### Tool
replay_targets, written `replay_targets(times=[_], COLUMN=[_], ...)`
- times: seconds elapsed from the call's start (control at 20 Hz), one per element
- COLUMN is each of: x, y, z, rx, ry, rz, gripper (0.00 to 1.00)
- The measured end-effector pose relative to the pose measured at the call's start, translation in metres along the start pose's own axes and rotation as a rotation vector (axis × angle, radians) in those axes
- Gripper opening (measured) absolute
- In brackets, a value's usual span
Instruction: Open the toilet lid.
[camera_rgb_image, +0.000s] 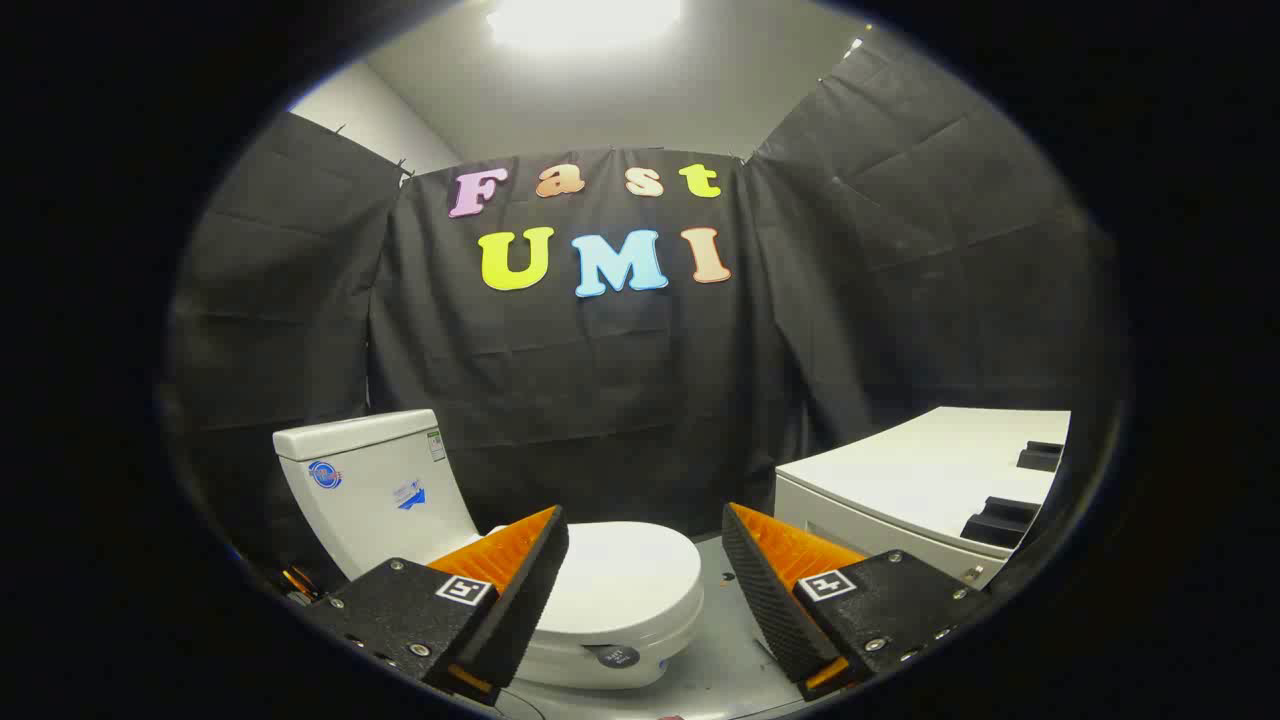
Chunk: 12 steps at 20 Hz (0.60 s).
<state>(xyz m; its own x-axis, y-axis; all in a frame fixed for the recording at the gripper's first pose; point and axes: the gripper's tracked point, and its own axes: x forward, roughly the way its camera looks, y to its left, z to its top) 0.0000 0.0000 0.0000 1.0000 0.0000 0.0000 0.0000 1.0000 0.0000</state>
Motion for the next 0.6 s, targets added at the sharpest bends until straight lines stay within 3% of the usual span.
replay_targets(times=[0.3,0.6], x=[-0.003,-0.005], y=[0.023,0.027], z=[-0.005,-0.009], rx=[-0.035,-0.05], ry=[-0.004,0.006], rz=[0.077,0.092], gripper=[0.95,0.96])
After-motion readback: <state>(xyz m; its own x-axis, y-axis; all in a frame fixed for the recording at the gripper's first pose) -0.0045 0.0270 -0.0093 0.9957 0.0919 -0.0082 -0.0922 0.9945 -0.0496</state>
